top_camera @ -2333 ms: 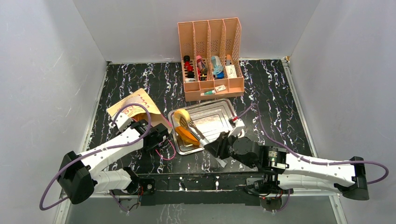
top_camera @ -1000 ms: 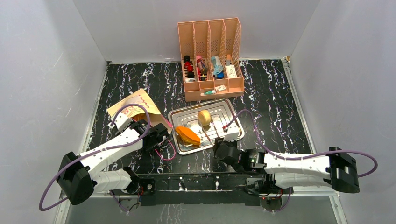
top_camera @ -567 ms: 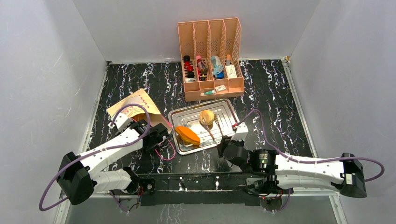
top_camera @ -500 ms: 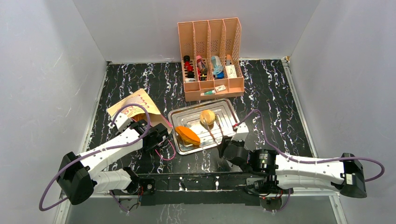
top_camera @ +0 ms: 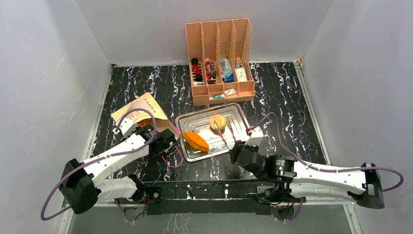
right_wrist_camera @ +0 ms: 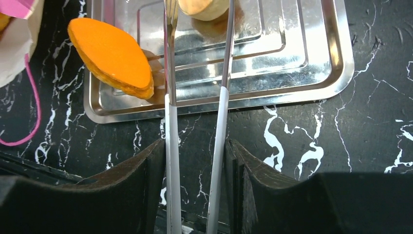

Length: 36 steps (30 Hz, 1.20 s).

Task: Take the fake bread out of the paper bag
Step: Place the fake bread in the container.

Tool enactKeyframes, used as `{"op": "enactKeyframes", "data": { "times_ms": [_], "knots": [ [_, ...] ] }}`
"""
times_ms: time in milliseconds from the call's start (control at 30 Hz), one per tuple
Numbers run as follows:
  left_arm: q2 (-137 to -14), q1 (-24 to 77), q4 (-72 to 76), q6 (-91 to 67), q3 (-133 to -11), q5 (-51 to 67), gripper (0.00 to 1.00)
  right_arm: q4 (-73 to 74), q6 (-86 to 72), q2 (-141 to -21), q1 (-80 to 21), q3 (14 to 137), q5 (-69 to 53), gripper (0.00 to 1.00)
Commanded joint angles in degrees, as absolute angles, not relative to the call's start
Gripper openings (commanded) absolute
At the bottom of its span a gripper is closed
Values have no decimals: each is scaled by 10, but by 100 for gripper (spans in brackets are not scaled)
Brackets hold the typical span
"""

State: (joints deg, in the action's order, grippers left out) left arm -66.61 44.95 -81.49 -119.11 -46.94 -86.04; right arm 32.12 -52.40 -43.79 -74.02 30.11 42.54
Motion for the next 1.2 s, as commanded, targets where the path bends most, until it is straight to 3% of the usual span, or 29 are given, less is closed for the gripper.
{"op": "enactKeyframes", "data": {
  "times_ms": [0, 300, 733, 1167],
  "knots": [
    [-659, 447, -828, -1285, -484, -885, 1, 300, -509, -431, -743, 350, 455, 42],
    [-657, 448, -829, -1274, -489, -889, 1, 263, -474, -457, -764, 385, 441, 40],
    [-644, 447, -829, -1257, -490, -889, 1, 205, -442, -559, -909, 471, 462, 39],
    [-614, 447, -828, -1239, -490, -876, 1, 92, -423, -654, -971, 503, 425, 37]
  ]
}}
